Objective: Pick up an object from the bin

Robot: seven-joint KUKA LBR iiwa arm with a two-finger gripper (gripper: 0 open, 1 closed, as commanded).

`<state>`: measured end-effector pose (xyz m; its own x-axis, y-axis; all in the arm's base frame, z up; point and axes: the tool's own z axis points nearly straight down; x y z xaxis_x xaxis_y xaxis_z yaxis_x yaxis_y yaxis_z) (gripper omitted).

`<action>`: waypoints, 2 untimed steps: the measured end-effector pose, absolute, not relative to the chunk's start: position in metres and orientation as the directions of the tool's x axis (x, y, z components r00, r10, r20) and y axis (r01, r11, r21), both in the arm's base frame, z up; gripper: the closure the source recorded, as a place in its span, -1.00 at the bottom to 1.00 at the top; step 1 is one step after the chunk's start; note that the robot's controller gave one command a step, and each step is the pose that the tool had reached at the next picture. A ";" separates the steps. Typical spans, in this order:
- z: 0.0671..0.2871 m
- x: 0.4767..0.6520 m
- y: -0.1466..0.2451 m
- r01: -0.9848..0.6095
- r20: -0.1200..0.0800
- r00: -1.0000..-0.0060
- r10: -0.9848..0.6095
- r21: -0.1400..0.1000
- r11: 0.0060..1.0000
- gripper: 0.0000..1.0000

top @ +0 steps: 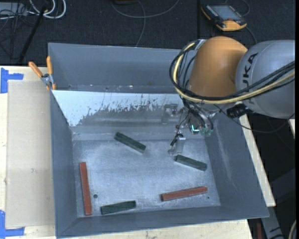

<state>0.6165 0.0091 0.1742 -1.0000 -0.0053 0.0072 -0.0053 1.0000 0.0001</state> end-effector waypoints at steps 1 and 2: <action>0.094 0.557 -0.043 0.116 0.011 -0.993 0.116 -0.002 0.993 -1.00; 0.068 0.584 -0.085 0.134 -0.001 -0.991 0.134 -0.002 0.991 -1.00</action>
Offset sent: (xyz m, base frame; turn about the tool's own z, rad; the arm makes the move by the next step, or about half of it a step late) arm -0.0553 -0.0497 -0.0751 0.1232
